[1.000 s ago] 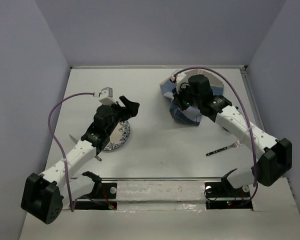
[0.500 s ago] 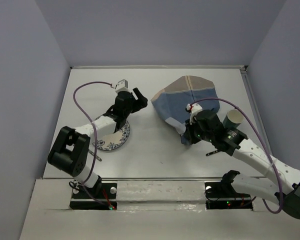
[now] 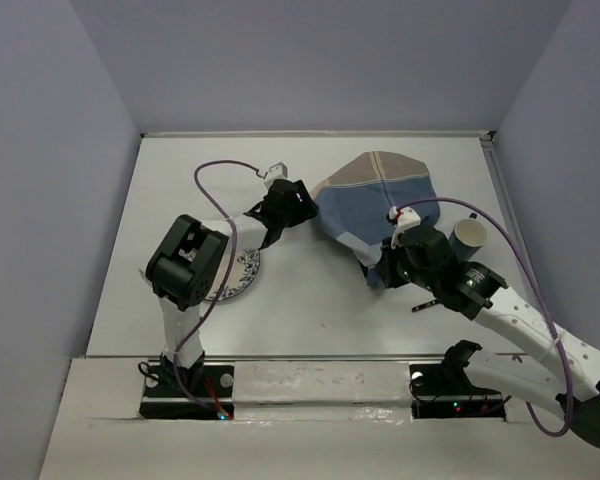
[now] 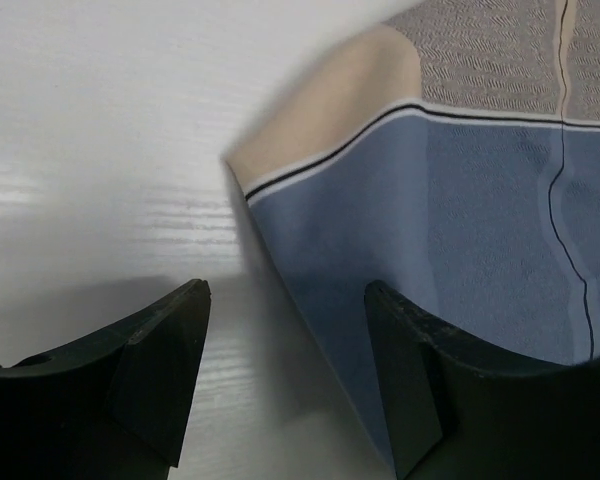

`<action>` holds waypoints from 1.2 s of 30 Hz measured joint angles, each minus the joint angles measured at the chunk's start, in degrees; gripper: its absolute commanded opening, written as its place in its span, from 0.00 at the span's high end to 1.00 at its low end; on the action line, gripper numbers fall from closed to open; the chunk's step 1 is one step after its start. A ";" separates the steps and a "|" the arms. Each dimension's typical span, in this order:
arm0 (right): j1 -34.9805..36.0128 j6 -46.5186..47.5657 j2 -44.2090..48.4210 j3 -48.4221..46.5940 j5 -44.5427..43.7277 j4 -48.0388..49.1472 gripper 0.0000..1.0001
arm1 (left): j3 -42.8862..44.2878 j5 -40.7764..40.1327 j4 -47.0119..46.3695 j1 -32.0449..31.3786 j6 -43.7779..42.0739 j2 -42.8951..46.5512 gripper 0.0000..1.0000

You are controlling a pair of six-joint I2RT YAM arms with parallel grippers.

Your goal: Set the dinner table for one person

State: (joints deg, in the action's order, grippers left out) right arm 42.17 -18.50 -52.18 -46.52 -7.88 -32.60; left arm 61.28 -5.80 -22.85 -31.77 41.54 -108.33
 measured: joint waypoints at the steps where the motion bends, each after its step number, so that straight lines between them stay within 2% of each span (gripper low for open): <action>1: 0.00 -0.07 0.57 0.00 -0.22 0.02 1.00 | 1.22 -0.13 0.07 -0.09 0.42 -1.42 0.30; 7: 0.00 -0.59 3.17 0.00 -1.60 0.04 1.00 | 8.94 -1.62 1.44 0.00 2.51 -9.46 0.36; 9: 0.00 -0.76 3.76 0.00 -2.08 0.04 1.00 | 11.50 -1.86 1.31 0.00 3.23 -11.78 0.43; 11: 0.00 -0.81 4.17 0.00 -2.47 0.04 1.00 | 13.03 -1.99 1.55 0.04 3.63 -12.98 0.64; 12: 0.00 -0.81 4.46 0.00 -2.75 0.04 1.00 | 13.81 -1.99 1.62 0.02 3.96 -13.73 0.89; 13: 0.00 -0.81 4.59 0.00 -2.89 0.04 1.00 | 14.27 -1.95 1.79 0.02 4.15 -14.14 0.89; 14: 0.00 -0.81 4.70 0.00 -3.08 0.04 1.00 | 14.53 -1.97 1.84 0.02 4.59 -14.49 1.00; 21: 0.00 -0.83 3.30 0.00 -4.87 1.01 1.00 | 14.60 -1.49 1.81 1.38 3.58 -14.51 1.00; 26: 0.00 -0.66 -3.82 -1.49 -6.73 3.04 1.00 | 17.94 -3.08 7.06 4.96 -2.19 -8.76 1.00; 29: 0.00 0.48 -8.70 -4.39 -8.50 3.65 1.00 | 23.61 -5.38 8.81 6.14 -7.54 -2.27 1.00; 32: 0.00 1.75 -9.51 -6.38 -10.21 4.26 1.00 | 24.44 -6.93 8.15 6.34 -10.95 6.49 1.00; 36: 0.00 2.89 -7.08 -7.43 -11.89 5.14 1.00 | 15.87 -7.08 1.18 6.56 -11.85 21.59 1.00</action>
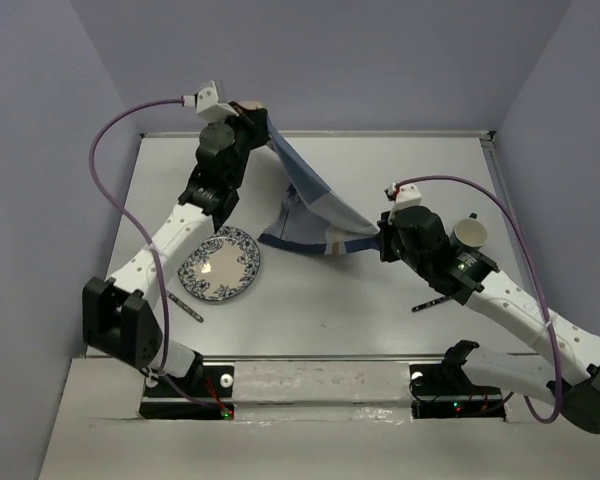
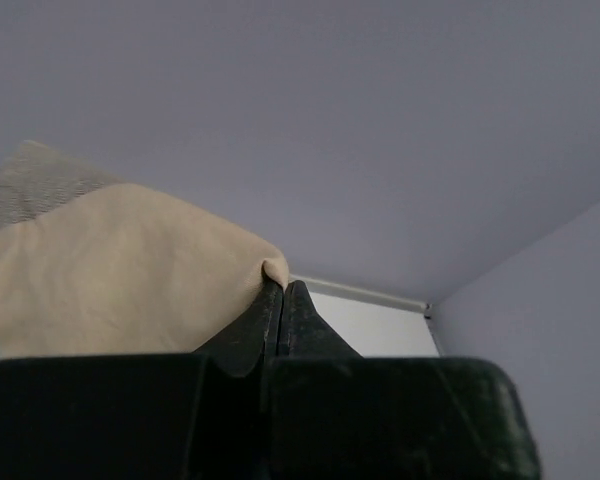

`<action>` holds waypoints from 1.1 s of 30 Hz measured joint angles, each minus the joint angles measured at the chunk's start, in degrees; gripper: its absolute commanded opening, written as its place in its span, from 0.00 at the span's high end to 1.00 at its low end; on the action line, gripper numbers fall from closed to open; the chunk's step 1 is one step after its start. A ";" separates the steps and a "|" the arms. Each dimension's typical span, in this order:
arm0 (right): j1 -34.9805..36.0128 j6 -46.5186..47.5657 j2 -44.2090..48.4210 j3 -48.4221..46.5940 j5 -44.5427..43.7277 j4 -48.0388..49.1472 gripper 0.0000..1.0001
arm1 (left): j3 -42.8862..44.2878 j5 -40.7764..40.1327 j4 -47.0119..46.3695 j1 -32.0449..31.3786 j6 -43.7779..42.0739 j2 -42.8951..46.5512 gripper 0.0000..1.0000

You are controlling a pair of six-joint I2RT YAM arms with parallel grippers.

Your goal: Set the dinner table for one person

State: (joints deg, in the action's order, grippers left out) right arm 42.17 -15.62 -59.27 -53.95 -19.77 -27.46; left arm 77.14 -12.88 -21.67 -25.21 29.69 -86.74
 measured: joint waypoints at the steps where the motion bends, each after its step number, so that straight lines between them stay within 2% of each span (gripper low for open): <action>1: 0.00 0.26 0.72 0.00 -0.31 0.13 1.00 | -2.99 0.35 -1.81 0.31 0.28 2.23 1.00; 4: 0.00 0.92 2.38 0.00 -2.27 0.11 1.00 | -13.53 1.84 -6.64 2.93 2.43 6.38 1.00; 8: -0.13 1.25 2.93 -0.02 -3.61 0.42 1.00 | -27.12 4.85 -6.82 7.93 6.16 4.61 1.00; 13: -2.69 2.86 -2.21 -3.39 -3.63 2.78 1.00 | -28.57 6.56 -4.04 9.53 7.39 2.69 1.00; 17: -10.71 5.90 -10.71 -9.42 -2.23 8.98 1.00 | -18.16 6.43 -2.78 10.32 6.10 -0.02 1.00; 19: -15.80 6.91 -15.34 -12.79 0.50 12.41 1.00 | -7.04 6.84 -0.59 10.64 4.63 -4.57 1.00; 22: -22.95 9.94 -27.19 -25.97 4.81 17.75 1.00 | 9.97 7.98 1.55 10.88 2.78 -12.81 1.00; 25: -25.07 14.19 -37.48 -41.00 6.05 18.86 1.00 | 25.00 9.22 5.53 11.91 1.46 -20.26 1.00; 27: -25.49 18.10 -45.27 -54.95 5.99 18.93 1.00 | 34.27 9.73 8.24 12.85 0.04 -24.57 1.00; 29: -25.49 21.33 -48.30 -61.59 6.32 19.41 1.00 | 42.93 10.27 11.76 13.79 -1.25 -28.17 1.00; 31: -25.27 23.96 -48.19 -63.60 6.86 19.61 1.00 | 47.15 10.84 13.81 14.10 -2.19 -29.33 1.00; 33: -24.90 26.23 -45.68 -61.27 7.67 21.14 1.00 | 46.88 11.08 14.23 14.10 -2.82 -28.20 1.00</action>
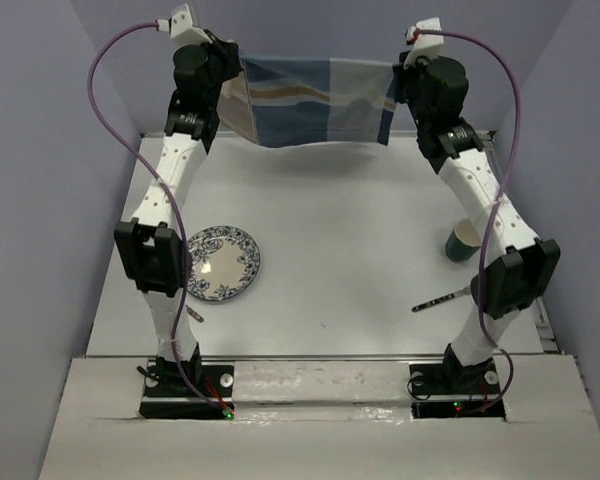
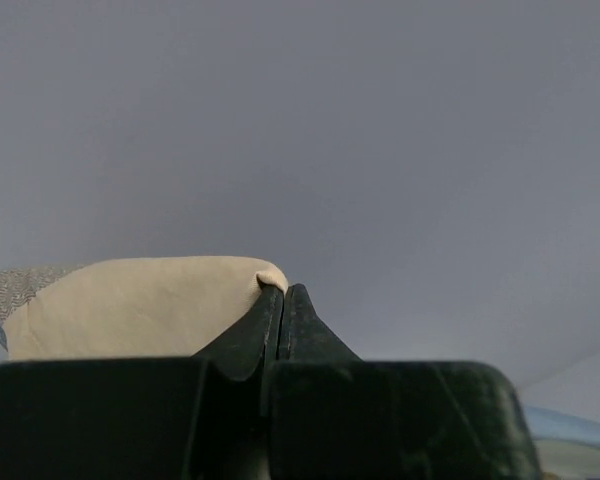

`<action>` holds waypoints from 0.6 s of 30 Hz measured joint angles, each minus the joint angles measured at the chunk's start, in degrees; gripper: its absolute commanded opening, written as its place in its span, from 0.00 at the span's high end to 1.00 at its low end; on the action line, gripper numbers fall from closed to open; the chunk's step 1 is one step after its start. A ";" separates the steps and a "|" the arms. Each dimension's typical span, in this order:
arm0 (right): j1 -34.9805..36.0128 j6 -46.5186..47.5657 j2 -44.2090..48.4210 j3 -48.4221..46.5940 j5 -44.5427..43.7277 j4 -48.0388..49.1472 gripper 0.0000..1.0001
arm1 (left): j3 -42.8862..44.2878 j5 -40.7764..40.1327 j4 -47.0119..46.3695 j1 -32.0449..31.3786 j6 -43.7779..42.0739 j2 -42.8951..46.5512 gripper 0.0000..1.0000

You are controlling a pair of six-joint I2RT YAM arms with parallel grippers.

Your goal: Set the dinner table for one person

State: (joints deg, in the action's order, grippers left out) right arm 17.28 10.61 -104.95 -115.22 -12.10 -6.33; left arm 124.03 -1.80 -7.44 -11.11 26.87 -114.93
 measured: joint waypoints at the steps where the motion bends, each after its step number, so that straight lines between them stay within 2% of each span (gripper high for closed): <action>1: 0.09 0.68 3.61 5.81 0.74 2.60 1.00 | -4.26 0.11 -2.47 0.00 -0.22 2.10 1.00; 4: 0.13 1.18 14.03 22.51 2.75 5.53 1.00 | -21.64 1.22 -6.38 -0.74 0.15 11.34 1.00; 5: 0.22 0.57 18.49 30.32 3.43 7.82 1.00 | -30.05 1.40 -9.46 -1.14 0.76 15.34 1.00; 7: 0.44 -0.81 25.53 43.76 4.76 8.72 1.00 | -42.45 1.64 -13.20 -1.99 1.57 20.85 0.86; 8: 0.48 -1.68 26.88 47.91 5.05 9.75 1.00 | -50.71 1.42 -16.09 -2.51 2.34 23.85 0.72; 10: 0.44 -4.83 27.87 56.39 4.94 10.67 1.00 | -60.54 1.68 -19.63 -2.99 3.50 26.56 0.58; 11: 0.39 -6.14 27.39 58.71 4.31 10.58 1.00 | -66.51 1.66 -21.51 -3.04 4.98 27.39 0.55; 14: 0.17 -10.23 24.65 63.67 2.12 7.76 1.00 | -76.94 1.77 -23.80 -2.69 7.04 27.47 0.43; 17: -0.07 -14.27 22.71 65.18 -0.46 3.89 0.97 | -85.81 2.45 -24.46 -2.71 8.66 28.70 0.38; 18: -0.07 -15.56 22.73 65.48 -1.60 2.82 0.93 | -87.17 2.43 -24.61 -2.80 8.98 29.55 0.38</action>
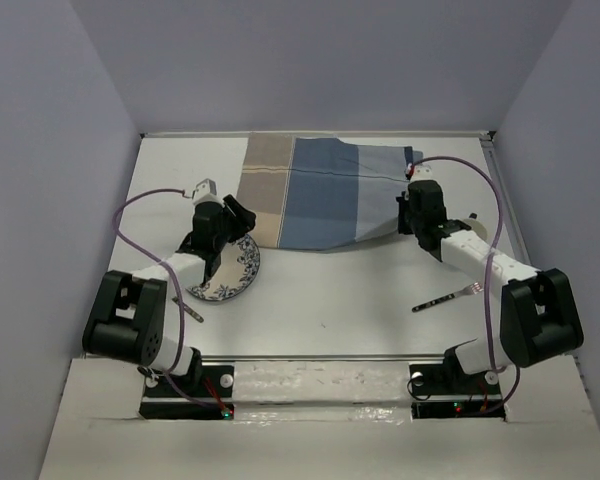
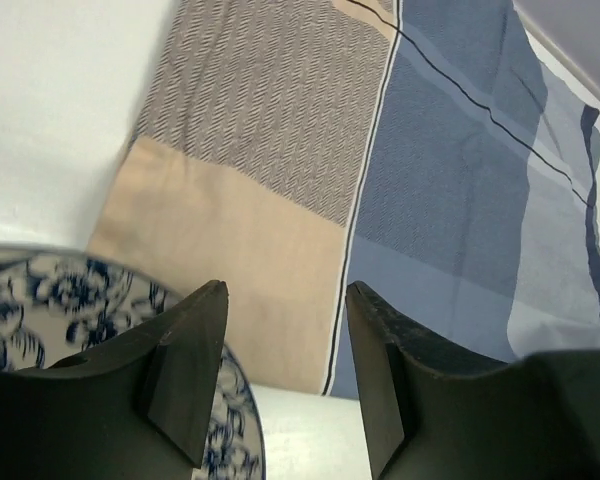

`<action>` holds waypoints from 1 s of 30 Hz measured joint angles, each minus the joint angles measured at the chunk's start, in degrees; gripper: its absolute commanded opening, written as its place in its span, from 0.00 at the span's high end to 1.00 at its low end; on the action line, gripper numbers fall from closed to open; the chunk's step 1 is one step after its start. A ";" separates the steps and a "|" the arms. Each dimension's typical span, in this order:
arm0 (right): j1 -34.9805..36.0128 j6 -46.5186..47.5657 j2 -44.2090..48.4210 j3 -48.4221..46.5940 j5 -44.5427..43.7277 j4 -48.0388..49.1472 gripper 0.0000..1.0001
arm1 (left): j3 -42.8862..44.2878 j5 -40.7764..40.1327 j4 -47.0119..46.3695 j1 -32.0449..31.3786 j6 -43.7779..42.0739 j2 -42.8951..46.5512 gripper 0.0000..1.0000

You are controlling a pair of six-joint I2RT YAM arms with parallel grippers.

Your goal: Set the dinner table for one person

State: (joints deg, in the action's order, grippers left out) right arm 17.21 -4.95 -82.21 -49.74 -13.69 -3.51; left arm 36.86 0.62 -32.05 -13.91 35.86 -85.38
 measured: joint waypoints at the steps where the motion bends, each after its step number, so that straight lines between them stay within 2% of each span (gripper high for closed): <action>1: 0.00 -0.94 0.20 0.15 -0.83 -0.48 0.90 | -2.25 0.02 -0.31 -0.28 0.28 1.75 0.37; 3: 0.00 -3.43 1.86 1.11 -2.91 -1.86 0.60 | -6.25 0.02 -0.72 -1.14 0.81 7.06 0.37; 4: 0.00 -4.70 2.89 1.73 -3.63 -2.45 0.28 | -7.98 -0.31 -1.33 -1.51 1.18 10.16 0.37; 6: 0.00 -7.15 7.56 4.09 -5.07 -3.93 0.20 | -10.08 -0.85 -2.03 -1.99 1.68 15.15 0.38; 7: 0.00 -7.72 10.32 5.05 -5.57 -4.57 0.19 | -10.80 -1.33 -2.16 -2.12 1.81 17.11 0.39; 12: 0.07 -9.64 17.20 6.16 -1.36 -5.44 0.23 | -13.31 -4.85 -0.61 -2.64 2.12 21.64 0.44; 15: 2.36 -10.08 16.28 5.73 2.38 -5.44 0.40 | -13.77 -8.39 2.62 -3.78 1.77 22.36 0.48; 16: 4.15 -10.08 15.13 5.25 3.02 -5.42 0.55 | -13.77 -9.38 3.58 -4.28 1.53 22.56 0.48; 17: 6.75 -10.05 13.33 4.46 3.78 -5.11 0.66 | -13.77 -10.32 4.61 -4.83 1.25 22.86 0.49; 18: 9.49 -10.05 10.91 3.15 4.90 -5.03 0.74 | -13.77 -11.23 5.99 -5.42 1.05 23.54 0.50; 19: 12.68 -10.01 7.19 1.22 6.32 -4.48 0.77 | -13.92 -12.17 7.43 -6.01 0.94 24.81 0.50; 20: 14.67 -10.03 4.50 -0.22 7.76 -3.63 0.77 | -14.05 -12.79 8.52 -6.34 0.81 26.08 0.51; 22: 18.18 -11.21 -1.38 -2.93 11.80 -1.49 0.68 | -14.32 -14.29 11.85 -6.78 0.28 30.58 0.51; 24: 20.96 -13.03 -6.71 -4.94 16.04 1.68 0.64 | -14.34 -15.67 14.40 -6.88 -0.31 35.36 0.51; 28: 24.59 -18.69 -17.53 -10.80 20.92 7.41 0.73 | -12.50 -17.57 19.10 -6.86 -1.46 43.58 0.51; 30: 26.10 -21.62 -23.17 -14.60 22.27 9.92 0.73 | -10.62 -17.57 20.46 -6.88 -1.95 46.10 0.51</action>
State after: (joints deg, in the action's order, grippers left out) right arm 43.31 -26.57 -105.38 -64.34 8.58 6.42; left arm 26.24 -16.95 -11.60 -20.80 33.91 -39.29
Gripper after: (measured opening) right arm 0.281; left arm 0.490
